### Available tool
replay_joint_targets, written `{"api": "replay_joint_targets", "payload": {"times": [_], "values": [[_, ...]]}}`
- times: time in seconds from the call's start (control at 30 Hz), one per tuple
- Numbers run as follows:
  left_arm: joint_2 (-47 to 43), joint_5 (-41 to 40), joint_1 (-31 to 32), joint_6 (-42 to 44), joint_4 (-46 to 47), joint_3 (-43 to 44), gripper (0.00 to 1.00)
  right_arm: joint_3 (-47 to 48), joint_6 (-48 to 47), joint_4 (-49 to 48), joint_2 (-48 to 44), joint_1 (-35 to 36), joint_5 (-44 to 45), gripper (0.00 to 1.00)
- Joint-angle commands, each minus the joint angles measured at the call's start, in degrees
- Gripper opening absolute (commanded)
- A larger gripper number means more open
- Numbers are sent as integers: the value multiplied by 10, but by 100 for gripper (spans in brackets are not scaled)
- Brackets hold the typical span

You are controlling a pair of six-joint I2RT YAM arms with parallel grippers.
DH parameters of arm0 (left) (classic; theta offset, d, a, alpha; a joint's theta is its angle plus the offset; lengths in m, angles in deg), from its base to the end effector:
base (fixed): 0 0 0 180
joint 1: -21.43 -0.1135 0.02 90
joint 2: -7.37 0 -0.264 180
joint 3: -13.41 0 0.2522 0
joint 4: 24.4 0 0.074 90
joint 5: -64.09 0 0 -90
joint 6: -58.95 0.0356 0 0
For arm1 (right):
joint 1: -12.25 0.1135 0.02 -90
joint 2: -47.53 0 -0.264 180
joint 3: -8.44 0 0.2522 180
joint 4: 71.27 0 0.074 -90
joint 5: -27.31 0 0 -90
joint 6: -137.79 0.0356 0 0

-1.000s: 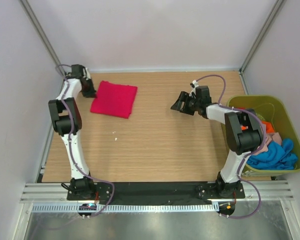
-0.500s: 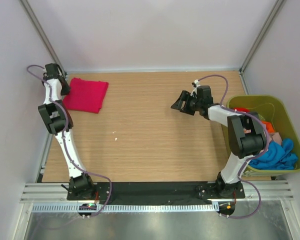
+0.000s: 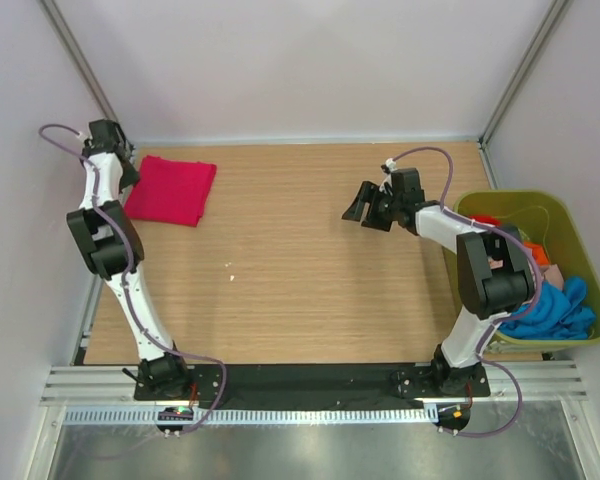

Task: Fold and stack the t-shirts
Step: Neatly place the folded tshirt to the corner

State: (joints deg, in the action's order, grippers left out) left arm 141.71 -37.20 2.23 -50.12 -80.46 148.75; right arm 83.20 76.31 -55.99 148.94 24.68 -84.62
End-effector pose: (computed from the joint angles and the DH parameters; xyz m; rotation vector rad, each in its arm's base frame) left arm 0.4879 0.1773 0.2174 -0.9006 2.3564 0.2501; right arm 0.3656 0.0942 0.1876 0.1286 2.3691 0.7978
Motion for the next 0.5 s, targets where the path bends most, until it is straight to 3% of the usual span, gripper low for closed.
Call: {"api": "replay_joint_targets", "payload": {"times": [0.0, 0.13, 0.23, 0.37, 0.47], "values": [[-117, -29, 42, -26, 13, -55, 40, 5, -12, 32, -44, 3, 14, 74], [-176, -1, 81, -41, 20, -167, 36, -12, -7, 44, -74, 4, 11, 74], [-205, 18, 103, -47, 27, -240, 18, -14, -13, 61, -87, 6, 10, 74], [-238, 35, 111, -67, 39, -322, 3, -20, -17, 69, -115, 5, 11, 74], [-250, 59, 114, -82, 60, -371, 0, -20, -14, 68, -120, 5, 10, 74]]}}
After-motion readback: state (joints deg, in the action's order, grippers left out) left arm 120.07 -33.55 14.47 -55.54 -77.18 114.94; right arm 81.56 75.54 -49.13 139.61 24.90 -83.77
